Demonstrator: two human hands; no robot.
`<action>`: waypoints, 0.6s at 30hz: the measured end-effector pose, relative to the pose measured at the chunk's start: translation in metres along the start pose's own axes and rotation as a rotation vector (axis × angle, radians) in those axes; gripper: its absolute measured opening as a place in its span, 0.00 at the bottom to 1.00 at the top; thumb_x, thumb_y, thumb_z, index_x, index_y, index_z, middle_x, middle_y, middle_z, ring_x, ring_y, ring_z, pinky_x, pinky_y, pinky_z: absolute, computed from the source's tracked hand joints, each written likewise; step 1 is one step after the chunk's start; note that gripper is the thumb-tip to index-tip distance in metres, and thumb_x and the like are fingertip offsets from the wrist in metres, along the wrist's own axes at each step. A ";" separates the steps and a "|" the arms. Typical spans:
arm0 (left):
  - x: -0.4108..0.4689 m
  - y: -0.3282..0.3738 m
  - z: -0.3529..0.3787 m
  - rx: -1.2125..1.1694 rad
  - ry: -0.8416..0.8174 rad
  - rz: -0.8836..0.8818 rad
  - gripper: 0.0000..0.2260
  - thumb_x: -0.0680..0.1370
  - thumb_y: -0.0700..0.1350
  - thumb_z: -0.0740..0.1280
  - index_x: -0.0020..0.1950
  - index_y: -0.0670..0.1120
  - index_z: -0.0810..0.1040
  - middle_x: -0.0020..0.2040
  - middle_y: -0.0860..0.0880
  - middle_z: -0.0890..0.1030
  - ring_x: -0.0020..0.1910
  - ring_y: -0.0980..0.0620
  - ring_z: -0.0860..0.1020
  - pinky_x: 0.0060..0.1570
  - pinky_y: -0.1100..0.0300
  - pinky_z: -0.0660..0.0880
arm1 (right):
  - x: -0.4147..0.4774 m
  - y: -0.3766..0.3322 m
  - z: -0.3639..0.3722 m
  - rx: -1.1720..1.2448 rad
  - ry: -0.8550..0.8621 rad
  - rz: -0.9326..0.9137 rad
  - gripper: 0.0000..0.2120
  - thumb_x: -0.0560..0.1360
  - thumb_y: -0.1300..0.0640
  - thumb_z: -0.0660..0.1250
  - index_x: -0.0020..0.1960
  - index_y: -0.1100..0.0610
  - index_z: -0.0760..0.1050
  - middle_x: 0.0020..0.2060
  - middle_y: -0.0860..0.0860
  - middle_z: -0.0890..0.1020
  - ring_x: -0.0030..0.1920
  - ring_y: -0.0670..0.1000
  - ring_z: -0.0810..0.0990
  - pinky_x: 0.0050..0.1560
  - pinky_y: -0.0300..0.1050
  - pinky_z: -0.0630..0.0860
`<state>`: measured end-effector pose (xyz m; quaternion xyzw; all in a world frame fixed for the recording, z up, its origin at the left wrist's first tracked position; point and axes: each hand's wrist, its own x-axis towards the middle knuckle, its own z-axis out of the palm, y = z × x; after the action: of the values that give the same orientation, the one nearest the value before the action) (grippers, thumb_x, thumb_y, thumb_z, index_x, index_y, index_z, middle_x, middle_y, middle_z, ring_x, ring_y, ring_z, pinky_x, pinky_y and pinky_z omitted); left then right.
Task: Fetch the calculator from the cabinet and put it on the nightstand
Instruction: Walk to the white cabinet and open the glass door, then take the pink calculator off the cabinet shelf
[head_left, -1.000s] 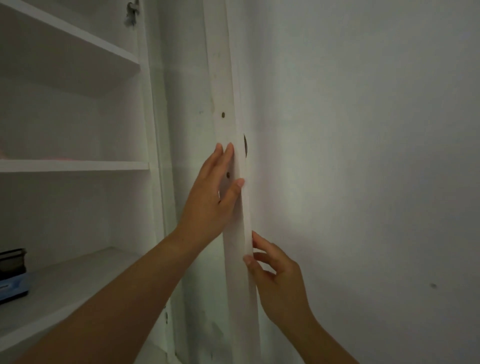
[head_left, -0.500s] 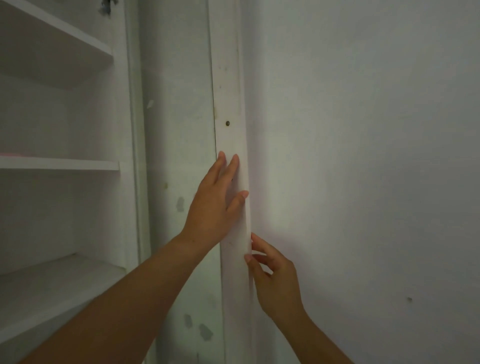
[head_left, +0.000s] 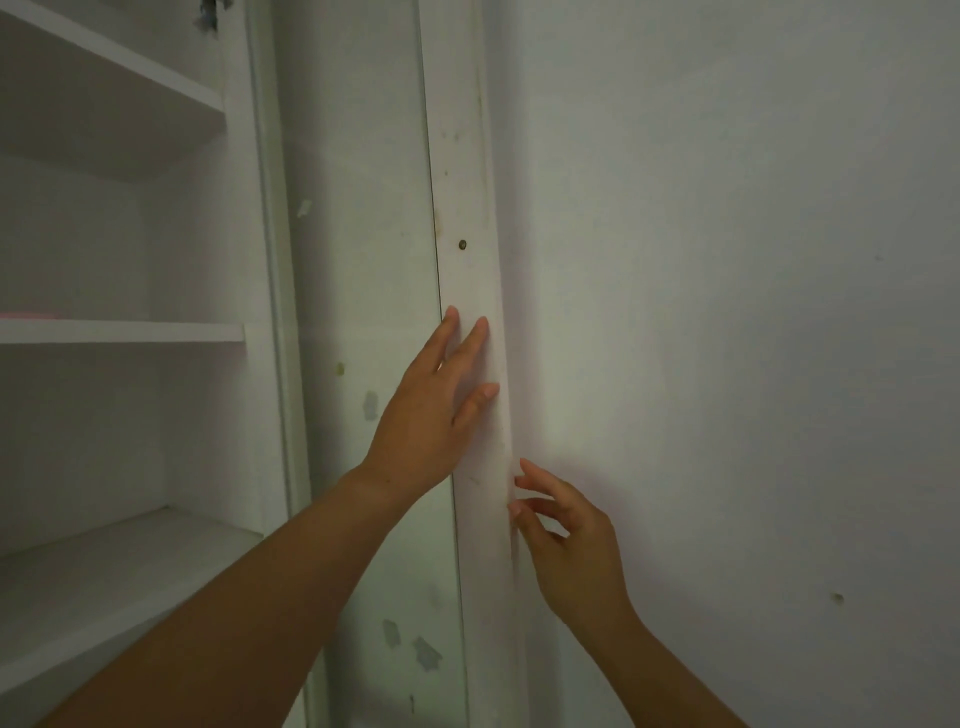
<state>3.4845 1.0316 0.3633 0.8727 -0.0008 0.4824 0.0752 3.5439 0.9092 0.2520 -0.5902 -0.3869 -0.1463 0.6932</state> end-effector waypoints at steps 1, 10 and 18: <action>-0.001 -0.001 -0.002 0.001 -0.015 0.000 0.27 0.76 0.59 0.53 0.74 0.58 0.48 0.77 0.56 0.47 0.75 0.52 0.51 0.69 0.55 0.56 | 0.000 -0.003 -0.002 0.000 0.008 -0.011 0.16 0.73 0.60 0.68 0.58 0.47 0.75 0.51 0.44 0.80 0.48 0.39 0.79 0.42 0.27 0.73; -0.023 -0.025 -0.038 -0.027 -0.114 -0.073 0.23 0.77 0.57 0.53 0.72 0.61 0.53 0.74 0.55 0.59 0.72 0.55 0.59 0.63 0.63 0.55 | 0.005 -0.039 -0.006 -0.008 -0.011 -0.124 0.13 0.72 0.57 0.68 0.54 0.46 0.75 0.49 0.43 0.80 0.48 0.40 0.78 0.41 0.29 0.75; -0.060 -0.065 -0.095 0.045 -0.239 -0.136 0.26 0.74 0.62 0.50 0.71 0.61 0.57 0.74 0.55 0.60 0.72 0.57 0.57 0.67 0.61 0.53 | 0.003 -0.062 0.053 0.091 -0.139 -0.163 0.12 0.72 0.57 0.68 0.54 0.48 0.77 0.44 0.42 0.82 0.47 0.42 0.80 0.42 0.32 0.76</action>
<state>3.3776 1.1044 0.3539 0.9235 0.0603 0.3684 0.0876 3.4862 0.9435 0.2982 -0.5335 -0.4869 -0.1435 0.6765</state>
